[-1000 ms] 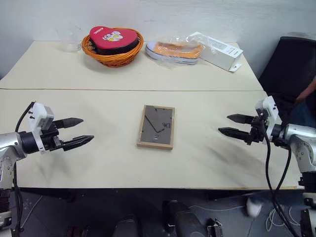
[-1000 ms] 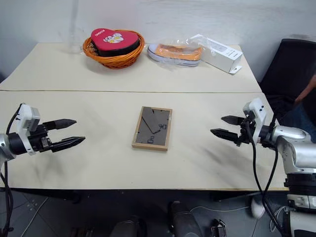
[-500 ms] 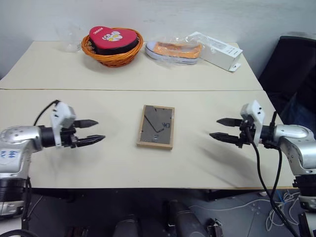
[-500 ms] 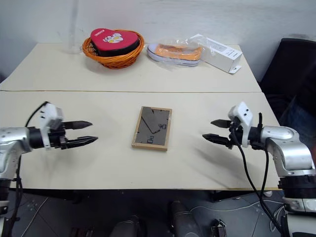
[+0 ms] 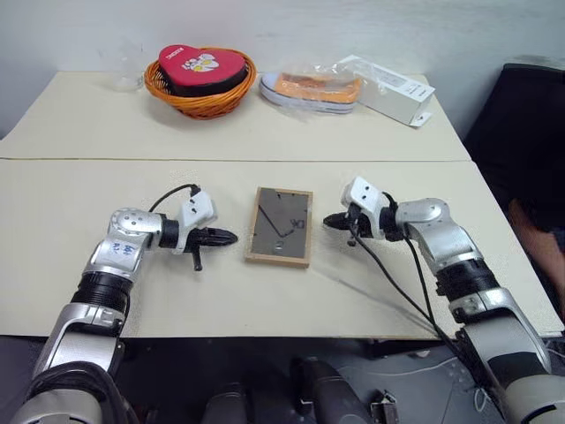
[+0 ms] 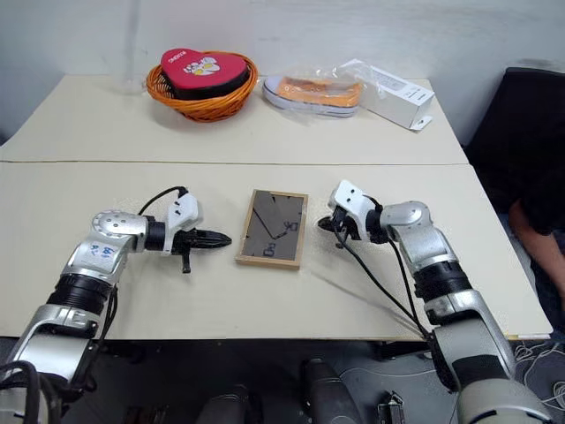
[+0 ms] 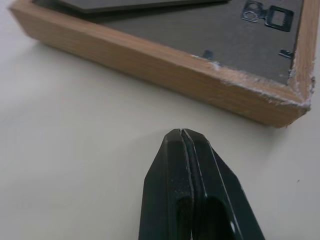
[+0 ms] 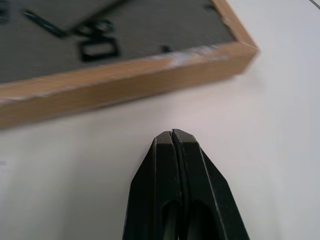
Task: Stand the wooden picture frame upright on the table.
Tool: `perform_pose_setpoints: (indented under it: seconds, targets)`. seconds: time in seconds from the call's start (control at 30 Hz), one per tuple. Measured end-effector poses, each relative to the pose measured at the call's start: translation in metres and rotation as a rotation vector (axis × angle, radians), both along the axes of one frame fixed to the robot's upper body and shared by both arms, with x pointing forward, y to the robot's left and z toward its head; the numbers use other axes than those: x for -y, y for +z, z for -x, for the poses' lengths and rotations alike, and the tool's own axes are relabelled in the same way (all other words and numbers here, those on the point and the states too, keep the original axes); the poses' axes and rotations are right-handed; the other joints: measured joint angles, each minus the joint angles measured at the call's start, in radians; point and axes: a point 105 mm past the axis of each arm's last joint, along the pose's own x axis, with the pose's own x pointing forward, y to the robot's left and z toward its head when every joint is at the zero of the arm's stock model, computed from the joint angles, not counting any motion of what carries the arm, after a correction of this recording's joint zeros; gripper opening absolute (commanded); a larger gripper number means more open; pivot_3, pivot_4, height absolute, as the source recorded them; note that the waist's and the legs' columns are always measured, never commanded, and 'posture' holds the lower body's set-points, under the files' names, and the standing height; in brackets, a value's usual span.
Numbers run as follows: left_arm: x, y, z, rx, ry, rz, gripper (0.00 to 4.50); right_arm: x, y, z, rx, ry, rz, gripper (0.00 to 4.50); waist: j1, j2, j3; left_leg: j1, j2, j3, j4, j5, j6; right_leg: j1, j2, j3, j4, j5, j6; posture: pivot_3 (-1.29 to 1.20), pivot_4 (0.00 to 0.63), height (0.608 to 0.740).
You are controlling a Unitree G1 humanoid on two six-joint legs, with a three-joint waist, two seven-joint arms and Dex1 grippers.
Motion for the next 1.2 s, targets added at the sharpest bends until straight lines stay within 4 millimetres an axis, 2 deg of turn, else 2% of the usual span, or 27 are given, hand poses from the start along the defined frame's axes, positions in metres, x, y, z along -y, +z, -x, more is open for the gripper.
perform_pose_setpoints:
  seconds: [0.07, 0.17, 0.27, 0.37, 0.47, 0.57, 0.7, 0.87, 1.2]
  targets:
    - [0.016, -0.002, 0.004, -0.032, -0.038, 0.019, 0.01, -0.013, 0.003, -0.001, 0.006, 0.027, -0.018, 0.02, 0.0, 0.0, 0.0, 0.0, 0.0, 0.0, 0.0, 0.0, 0.0, 0.0, 0.0, 0.0, 0.001, 0.0, 0.0, 0.0, 0.15, 0.74]
    - [0.028, -0.003, 0.007, -0.063, -0.062, 0.034, 0.01, -0.016, 0.003, -0.002, 0.001, 0.034, -0.019, 0.02, 0.0, 0.0, 0.0, 0.0, 0.0, 0.0, 0.0, 0.0, -0.001, 0.0, 0.0, 0.0, 0.003, 0.0, 0.0, 0.0, 0.15, 0.74]
    - [0.032, -0.002, 0.007, -0.081, -0.051, 0.045, 0.01, -0.015, 0.002, -0.002, 0.0, 0.028, -0.013, 0.02, -0.001, 0.0, 0.0, 0.0, 0.0, 0.0, 0.0, 0.0, -0.001, 0.0, 0.0, 0.0, 0.003, 0.0, 0.0, 0.0, 0.15, 0.74]
    - [0.024, -0.001, 0.002, -0.098, 0.019, 0.052, 0.01, -0.015, 0.006, 0.001, 0.01, 0.055, 0.008, 0.02, -0.003, 0.0, 0.0, 0.0, 0.0, 0.0, 0.001, 0.0, -0.001, 0.0, 0.0, 0.0, 0.003, 0.0, 0.0, 0.0, 0.15, 0.74]
    - [0.003, 0.002, 0.003, -0.239, 0.129, 0.083, 0.63, -0.01, 0.015, 0.012, 0.031, 0.107, 0.05, 0.0, -0.006, 0.0, 0.0, 0.0, 0.0, -0.001, 0.0, 0.0, -0.001, 0.0, 0.0, 0.0, 0.003, 0.0, 0.0, 0.0, 0.15, 0.74]
    - [-0.01, 0.006, 0.014, -0.421, 0.194, 0.131, 1.56, -0.006, 0.014, 0.022, 0.039, 0.139, 0.09, 0.0, -0.006, 0.0, 0.0, 0.001, 0.0, -0.002, 0.0, 0.0, 0.0, 0.001, 0.0, -0.001, 0.003, 0.0, 0.0, 0.0, 0.15, 0.74]
    - [-0.002, 0.008, 0.031, -0.668, 0.25, 0.219, 2.86, -0.01, 0.003, 0.03, 0.03, 0.167, 0.132, 0.0, -0.002, 0.0, 0.0, 0.0, 0.0, -0.002, 0.0, 0.0, 0.0, 0.001, 0.0, -0.001, 0.003, 0.0, 0.0, 0.0, 0.15, 0.74]
    - [0.015, 0.016, 0.034, -0.812, 0.306, 0.321, 4.48, -0.013, 0.003, 0.031, 0.057, 0.17, 0.167, 0.0, 0.003, 0.0, 0.0, 0.001, -0.001, -0.002, 0.001, 0.0, 0.0, 0.002, 0.0, -0.001, 0.003, 0.0, 0.0, 0.0, 0.15, 0.74]
    - [0.035, 0.011, 0.034, -0.833, 0.326, 0.313, 4.48, -0.02, 0.0, 0.04, 0.025, 0.175, 0.157, 0.0, 0.006, 0.002, -0.002, 0.004, -0.001, -0.002, 0.001, 0.0, -0.001, 0.005, -0.001, -0.001, 0.001, 0.0, 0.0, 0.0, 0.15, 0.74]
